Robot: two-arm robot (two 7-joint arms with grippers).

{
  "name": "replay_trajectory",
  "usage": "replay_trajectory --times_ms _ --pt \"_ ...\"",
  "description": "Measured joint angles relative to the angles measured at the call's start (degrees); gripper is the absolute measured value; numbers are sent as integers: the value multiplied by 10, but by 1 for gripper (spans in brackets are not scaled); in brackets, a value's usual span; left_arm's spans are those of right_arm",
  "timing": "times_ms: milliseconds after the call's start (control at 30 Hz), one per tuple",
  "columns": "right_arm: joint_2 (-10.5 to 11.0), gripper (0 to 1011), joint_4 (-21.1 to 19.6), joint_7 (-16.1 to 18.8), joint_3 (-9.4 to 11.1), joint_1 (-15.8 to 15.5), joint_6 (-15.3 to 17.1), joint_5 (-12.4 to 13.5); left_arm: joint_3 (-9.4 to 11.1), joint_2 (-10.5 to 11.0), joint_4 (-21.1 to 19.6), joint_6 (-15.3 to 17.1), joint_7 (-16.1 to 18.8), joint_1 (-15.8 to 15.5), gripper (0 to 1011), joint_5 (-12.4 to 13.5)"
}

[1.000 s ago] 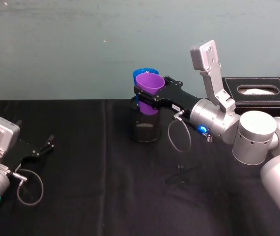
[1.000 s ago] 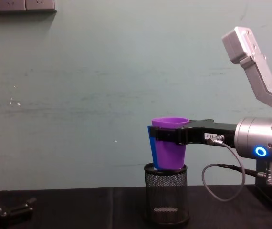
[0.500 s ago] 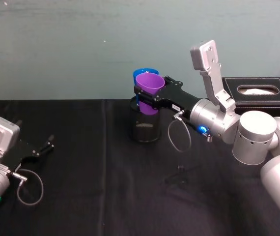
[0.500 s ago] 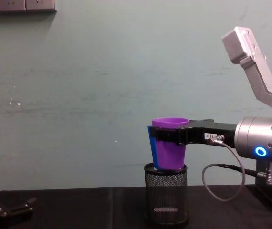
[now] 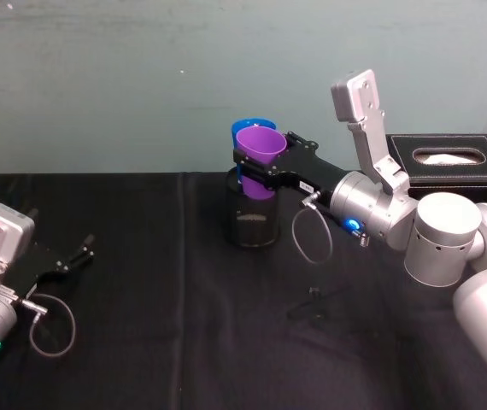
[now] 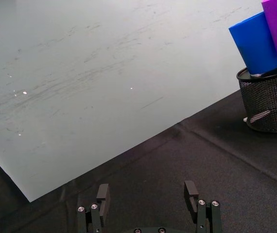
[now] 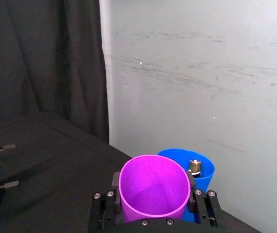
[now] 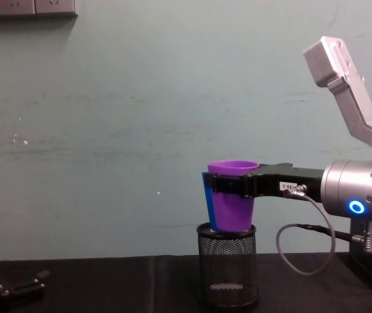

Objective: Pick up one cup with a gripper and tap it against the other cup.

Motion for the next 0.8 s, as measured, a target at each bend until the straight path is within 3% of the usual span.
replay_trajectory --times_ms 267,567,800 --pt "10 735 -20 6 0 -10 0 1 0 0 0 0 0 0 1000 0" --pt "46 735 -115 9 8 -73 6 18 0 0 0 0 0 0 1000 0" --pt "70 734 -161 8 3 -125 1 22 0 0 0 0 0 0 1000 0"
